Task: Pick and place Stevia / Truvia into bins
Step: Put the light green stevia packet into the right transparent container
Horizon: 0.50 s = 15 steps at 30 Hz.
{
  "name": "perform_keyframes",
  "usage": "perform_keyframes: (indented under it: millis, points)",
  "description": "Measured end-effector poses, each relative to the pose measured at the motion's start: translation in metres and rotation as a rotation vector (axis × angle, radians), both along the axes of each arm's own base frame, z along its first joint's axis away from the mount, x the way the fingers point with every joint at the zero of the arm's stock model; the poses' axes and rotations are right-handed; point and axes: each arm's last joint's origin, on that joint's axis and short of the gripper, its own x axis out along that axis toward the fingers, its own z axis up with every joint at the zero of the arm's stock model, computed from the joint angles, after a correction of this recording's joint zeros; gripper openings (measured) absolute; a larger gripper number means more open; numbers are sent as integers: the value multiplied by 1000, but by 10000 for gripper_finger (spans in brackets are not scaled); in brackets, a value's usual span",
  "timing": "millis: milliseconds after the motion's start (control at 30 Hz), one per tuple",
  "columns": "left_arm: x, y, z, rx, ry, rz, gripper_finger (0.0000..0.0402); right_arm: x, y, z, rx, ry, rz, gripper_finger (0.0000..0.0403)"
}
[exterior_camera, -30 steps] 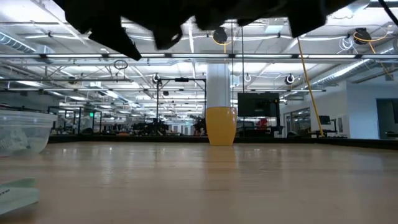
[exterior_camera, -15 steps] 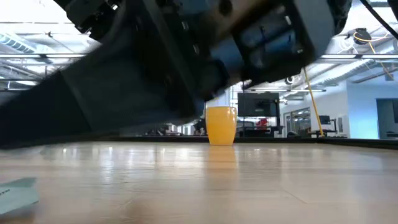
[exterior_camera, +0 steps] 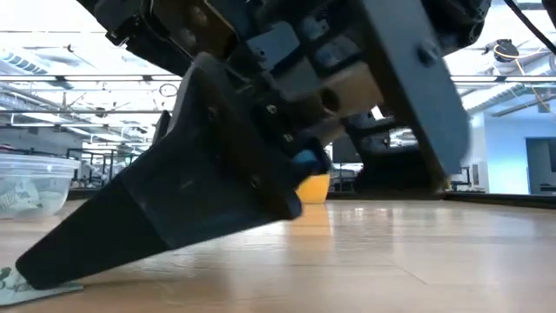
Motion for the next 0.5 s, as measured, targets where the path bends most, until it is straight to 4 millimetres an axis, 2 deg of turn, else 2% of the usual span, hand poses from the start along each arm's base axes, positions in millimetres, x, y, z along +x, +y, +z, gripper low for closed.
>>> perform_keyframes:
  millis: [300, 400, 500]
  points:
    - [0, 0, 0, -3, -1, 2, 104, 2, -16, -5, 90, 111, -115, 10]
    - [0, 0, 0, -3, -1, 1, 104, 0, -16, 0, 83, 126, -114, 6]
    - [0, 0, 0, -11, 7, -7, 104, -10, -18, 22, 31, 185, -74, 2]
